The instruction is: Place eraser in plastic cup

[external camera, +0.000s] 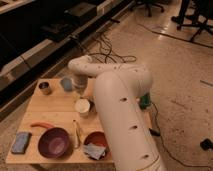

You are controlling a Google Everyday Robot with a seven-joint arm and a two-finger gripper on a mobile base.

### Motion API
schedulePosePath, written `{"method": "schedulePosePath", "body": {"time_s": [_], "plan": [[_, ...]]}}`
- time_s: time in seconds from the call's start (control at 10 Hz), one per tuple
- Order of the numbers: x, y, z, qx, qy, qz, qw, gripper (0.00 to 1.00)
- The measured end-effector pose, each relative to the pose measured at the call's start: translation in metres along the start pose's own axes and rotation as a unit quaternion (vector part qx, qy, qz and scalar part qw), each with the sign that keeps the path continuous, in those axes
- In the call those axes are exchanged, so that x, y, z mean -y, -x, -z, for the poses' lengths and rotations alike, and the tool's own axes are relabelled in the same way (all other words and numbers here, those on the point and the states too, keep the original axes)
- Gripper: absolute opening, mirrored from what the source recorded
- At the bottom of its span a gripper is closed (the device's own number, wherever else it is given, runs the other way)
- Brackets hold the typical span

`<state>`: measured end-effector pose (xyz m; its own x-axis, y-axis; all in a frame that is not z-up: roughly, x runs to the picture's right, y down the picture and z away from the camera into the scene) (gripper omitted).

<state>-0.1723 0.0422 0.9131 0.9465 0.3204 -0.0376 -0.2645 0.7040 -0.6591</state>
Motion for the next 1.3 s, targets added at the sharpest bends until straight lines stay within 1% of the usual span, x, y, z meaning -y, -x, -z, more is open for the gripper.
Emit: {"method": "schedulePosePath", "body": {"time_s": [0.2, 0.4, 0.6, 0.7, 0.9, 1.0, 1.1, 1.3], "plan": [[-0.004, 0.002, 0.002, 0.002, -0.007, 0.011, 0.9999, 0.8], [-0.005, 0.0, -0.001, 0.0, -0.006, 0.017, 0.9998, 0.8], [-0.006, -0.007, -0.013, -0.006, 0.002, 0.015, 0.9999, 0.8], [-0.006, -0.014, -0.023, -0.011, 0.007, 0.013, 0.9998, 0.8], [-0.004, -0.021, -0.033, -0.016, 0.009, 0.01, 0.9998, 0.8], [-0.004, -0.022, -0.037, -0.017, 0.011, 0.008, 0.9998, 0.74], [-0.005, -0.021, -0.037, -0.016, 0.012, 0.009, 0.9998, 0.62], [-0.005, -0.02, -0.037, -0.012, 0.013, 0.009, 0.9998, 0.47]]}}
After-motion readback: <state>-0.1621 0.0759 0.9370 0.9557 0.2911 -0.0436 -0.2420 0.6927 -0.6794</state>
